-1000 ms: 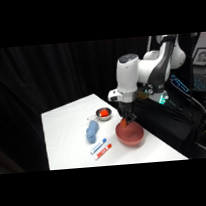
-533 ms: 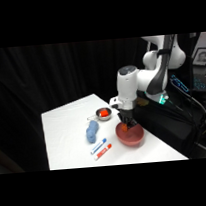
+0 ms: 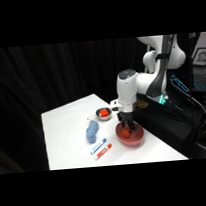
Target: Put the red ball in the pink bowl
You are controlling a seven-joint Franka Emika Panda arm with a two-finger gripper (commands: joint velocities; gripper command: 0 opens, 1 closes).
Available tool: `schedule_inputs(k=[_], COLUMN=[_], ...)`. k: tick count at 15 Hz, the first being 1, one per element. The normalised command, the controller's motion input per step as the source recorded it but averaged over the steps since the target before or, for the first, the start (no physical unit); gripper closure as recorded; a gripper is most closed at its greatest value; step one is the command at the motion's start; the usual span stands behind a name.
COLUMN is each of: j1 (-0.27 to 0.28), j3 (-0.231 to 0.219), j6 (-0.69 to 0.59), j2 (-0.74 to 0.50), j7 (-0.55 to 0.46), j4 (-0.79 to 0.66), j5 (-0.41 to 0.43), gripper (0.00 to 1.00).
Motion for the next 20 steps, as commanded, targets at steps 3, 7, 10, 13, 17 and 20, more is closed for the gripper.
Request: schedule_inputs(k=[3,7,10,13,17,20], j1=[0.027,0.070,0.073,0.047,0.016,-0.021], j3=[0.021,0.013,0.036,0.050,0.017,-0.011], j6=[-0.27,-0.41,-0.41,-0.41,-0.40,-0.36], j2=[-0.18,-0.37,-0.53,-0.51,-0.43,-0.31], j7=[-0.12,0.01,0.07,0.00,-0.03,-0.04], j4=[0.03,-0.01,-0.06,-0.02,0.08,0.17], j5=[0.133,0.088,0.075,0.145,0.125,0.085], gripper=[0.00,0.00,0.00,0.00,0.00,0.00])
